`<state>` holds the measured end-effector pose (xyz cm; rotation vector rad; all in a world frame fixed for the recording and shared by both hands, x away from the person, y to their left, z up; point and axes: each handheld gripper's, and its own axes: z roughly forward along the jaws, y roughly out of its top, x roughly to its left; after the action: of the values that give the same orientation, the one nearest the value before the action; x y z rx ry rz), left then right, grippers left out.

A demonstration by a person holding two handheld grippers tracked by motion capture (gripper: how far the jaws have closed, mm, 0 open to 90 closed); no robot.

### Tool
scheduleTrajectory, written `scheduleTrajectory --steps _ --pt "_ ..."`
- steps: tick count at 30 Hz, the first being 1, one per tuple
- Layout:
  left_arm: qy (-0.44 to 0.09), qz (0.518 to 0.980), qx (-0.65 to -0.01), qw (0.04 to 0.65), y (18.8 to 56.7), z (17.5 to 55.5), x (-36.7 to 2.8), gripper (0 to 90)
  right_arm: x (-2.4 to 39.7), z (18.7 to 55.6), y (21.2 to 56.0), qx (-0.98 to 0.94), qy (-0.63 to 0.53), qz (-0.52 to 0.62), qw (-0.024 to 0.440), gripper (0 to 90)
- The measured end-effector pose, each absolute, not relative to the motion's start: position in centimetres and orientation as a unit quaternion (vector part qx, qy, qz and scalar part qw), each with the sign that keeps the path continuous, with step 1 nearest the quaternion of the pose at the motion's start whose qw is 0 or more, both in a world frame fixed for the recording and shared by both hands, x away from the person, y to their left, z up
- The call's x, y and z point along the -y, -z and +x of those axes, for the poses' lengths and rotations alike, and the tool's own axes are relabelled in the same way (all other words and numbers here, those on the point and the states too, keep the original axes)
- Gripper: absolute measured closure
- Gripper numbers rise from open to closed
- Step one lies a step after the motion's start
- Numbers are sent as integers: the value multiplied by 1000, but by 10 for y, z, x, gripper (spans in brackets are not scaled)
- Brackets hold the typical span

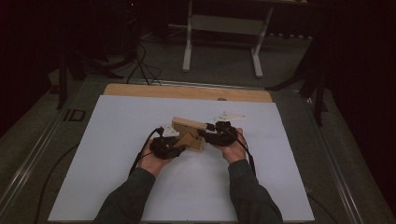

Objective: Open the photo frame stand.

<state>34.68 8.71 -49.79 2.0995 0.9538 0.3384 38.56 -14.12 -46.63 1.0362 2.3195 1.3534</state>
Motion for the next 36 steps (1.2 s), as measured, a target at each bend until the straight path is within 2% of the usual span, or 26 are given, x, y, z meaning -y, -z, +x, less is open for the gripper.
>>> scheduleTrajectory --steps 9,36 --pt "-149 834 -366 384 499 342 -83 679 137 377 465 -809 -458 338 144 538" --pt "-136 833 -366 392 512 327 -90 700 135 354 473 -825 -460 304 126 510"
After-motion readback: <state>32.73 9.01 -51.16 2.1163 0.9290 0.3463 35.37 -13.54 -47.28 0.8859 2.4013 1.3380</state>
